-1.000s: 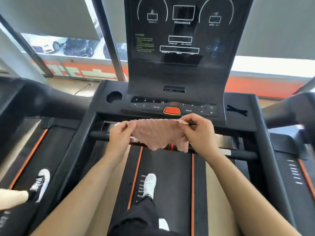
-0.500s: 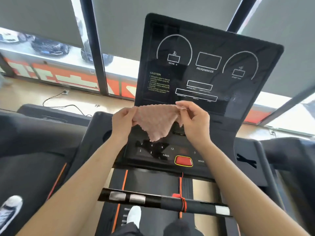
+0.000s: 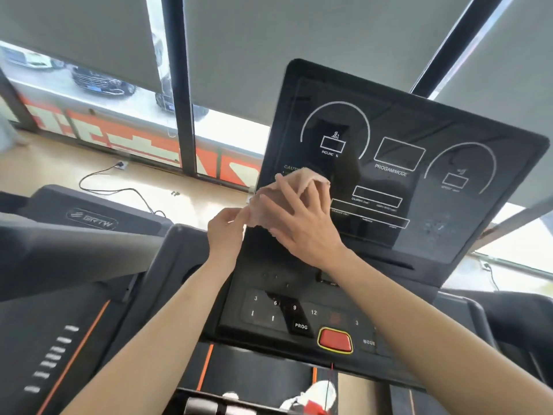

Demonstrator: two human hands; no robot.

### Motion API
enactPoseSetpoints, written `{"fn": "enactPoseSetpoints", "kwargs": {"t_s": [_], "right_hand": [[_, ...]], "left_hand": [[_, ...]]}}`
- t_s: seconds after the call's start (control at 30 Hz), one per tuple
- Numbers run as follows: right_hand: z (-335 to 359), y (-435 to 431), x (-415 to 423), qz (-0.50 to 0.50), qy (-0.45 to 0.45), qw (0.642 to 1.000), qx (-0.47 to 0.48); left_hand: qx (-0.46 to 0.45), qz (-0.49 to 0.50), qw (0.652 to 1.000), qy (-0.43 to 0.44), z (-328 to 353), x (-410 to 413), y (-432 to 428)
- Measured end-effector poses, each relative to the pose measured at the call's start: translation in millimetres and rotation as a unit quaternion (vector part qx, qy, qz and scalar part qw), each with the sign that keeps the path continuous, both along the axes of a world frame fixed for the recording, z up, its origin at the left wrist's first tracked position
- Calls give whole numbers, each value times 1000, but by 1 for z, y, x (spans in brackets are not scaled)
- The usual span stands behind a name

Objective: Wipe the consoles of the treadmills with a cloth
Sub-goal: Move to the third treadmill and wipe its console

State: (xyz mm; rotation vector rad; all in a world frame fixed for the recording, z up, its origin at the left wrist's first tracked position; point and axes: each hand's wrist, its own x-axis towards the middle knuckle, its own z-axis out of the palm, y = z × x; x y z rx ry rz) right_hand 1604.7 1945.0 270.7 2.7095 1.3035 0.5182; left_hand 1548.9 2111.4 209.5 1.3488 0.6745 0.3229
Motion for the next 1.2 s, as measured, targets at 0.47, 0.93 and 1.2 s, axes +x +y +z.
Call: {"fn": "enactPoseSetpoints", "kwargs": {"t_s": [0.47, 0.93, 1.2], "right_hand": [[-13, 5, 57, 77, -105, 983, -128], [128, -16, 124, -82, -169, 982, 32], [57, -37, 93, -135, -148, 977, 75]], "left_hand": [[-17, 79, 996, -35, -19, 6, -21], [92, 12, 996, -7, -13, -12, -29], [120, 25, 992, -1, -18, -9, -34]]}}
